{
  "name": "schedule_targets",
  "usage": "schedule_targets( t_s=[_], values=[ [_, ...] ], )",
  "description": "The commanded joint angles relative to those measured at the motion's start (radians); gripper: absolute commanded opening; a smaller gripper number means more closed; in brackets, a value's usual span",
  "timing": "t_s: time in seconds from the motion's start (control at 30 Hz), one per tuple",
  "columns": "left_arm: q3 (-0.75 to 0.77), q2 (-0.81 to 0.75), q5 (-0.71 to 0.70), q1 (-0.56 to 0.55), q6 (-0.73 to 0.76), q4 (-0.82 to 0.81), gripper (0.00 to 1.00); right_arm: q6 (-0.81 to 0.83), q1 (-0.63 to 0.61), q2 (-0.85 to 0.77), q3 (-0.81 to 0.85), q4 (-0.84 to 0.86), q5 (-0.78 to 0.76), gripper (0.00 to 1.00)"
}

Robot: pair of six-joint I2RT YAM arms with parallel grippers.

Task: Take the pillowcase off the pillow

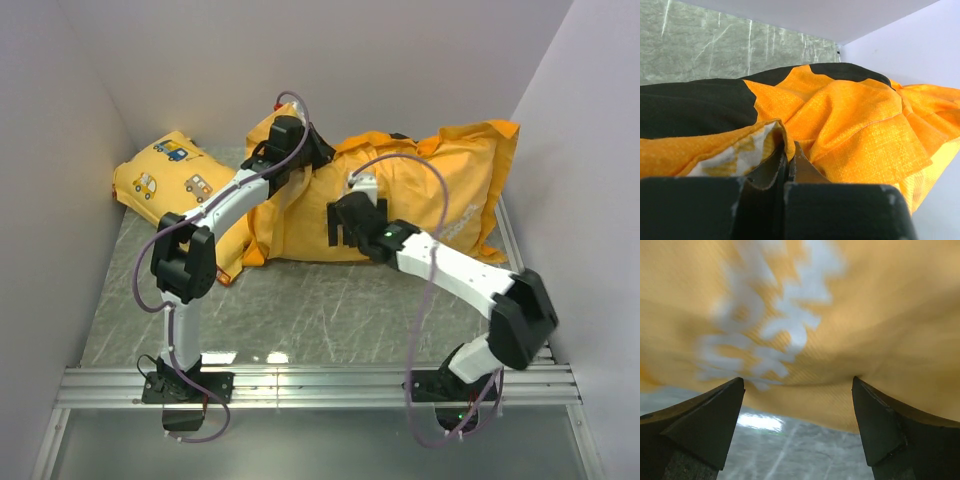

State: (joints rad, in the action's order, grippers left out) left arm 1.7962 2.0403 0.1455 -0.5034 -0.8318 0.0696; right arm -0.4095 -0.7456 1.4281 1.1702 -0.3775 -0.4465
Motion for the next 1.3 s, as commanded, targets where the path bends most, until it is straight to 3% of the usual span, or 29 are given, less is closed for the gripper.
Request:
schedule_targets(
  t_s=[0.0,0.07,0.13,0.2,0.23,0.47,0.7,0.9,1.0,1.13,1.23,1.27],
  values=[
    [-0.027,0.046,0.043,-0.003,0.020,0.119,0.01,-0.038,-0.005,0.075,-0.003,0.113,-0.079,0.94],
    [-0.040,0.035,0.052,-0.003,0.025,0.119,0.00,-0.035,0.002,0.113,0.020,0.104,-0.124,0.88],
    [-0.052,0.021,0.054,-0.004,0.040,0.122,0.01,-0.046,0.005,0.124,0.049,0.054,-0.165,0.54],
    [-0.047,0.000,0.049,-0.004,0.066,0.130,0.05,-0.064,0.009,0.088,0.040,0.025,-0.233,0.04],
    [-0.041,-0.006,0.048,-0.004,0.074,0.142,0.06,-0.058,0.015,0.037,0.034,0.019,-0.235,0.00],
    [0.095,-0.041,0.075,-0.006,0.146,0.211,0.24,-0.049,0.060,-0.165,0.097,-0.135,-0.250,0.00],
    [0.199,-0.075,0.114,-0.047,0.200,0.242,0.55,-0.022,0.060,-0.218,0.180,-0.201,-0.205,0.00],
    [0.077,-0.169,0.060,-0.070,0.197,0.214,0.76,-0.041,0.081,-0.109,0.083,-0.127,-0.112,0.00],
    [-0.024,-0.288,-0.088,-0.081,0.181,0.228,0.80,-0.052,0.098,-0.072,0.052,-0.113,-0.098,0.00],
    [-0.222,-0.535,-0.321,-0.090,0.105,0.259,0.80,-0.031,0.109,-0.089,0.025,-0.081,-0.057,0.09],
    [-0.392,-0.700,-0.429,-0.092,0.024,0.282,0.79,-0.009,0.109,-0.112,0.020,-0.081,-0.052,0.28],
    [-0.435,-0.739,-0.460,-0.095,-0.022,0.292,0.79,-0.003,0.109,-0.130,0.025,-0.084,-0.054,0.41]
  ],
)
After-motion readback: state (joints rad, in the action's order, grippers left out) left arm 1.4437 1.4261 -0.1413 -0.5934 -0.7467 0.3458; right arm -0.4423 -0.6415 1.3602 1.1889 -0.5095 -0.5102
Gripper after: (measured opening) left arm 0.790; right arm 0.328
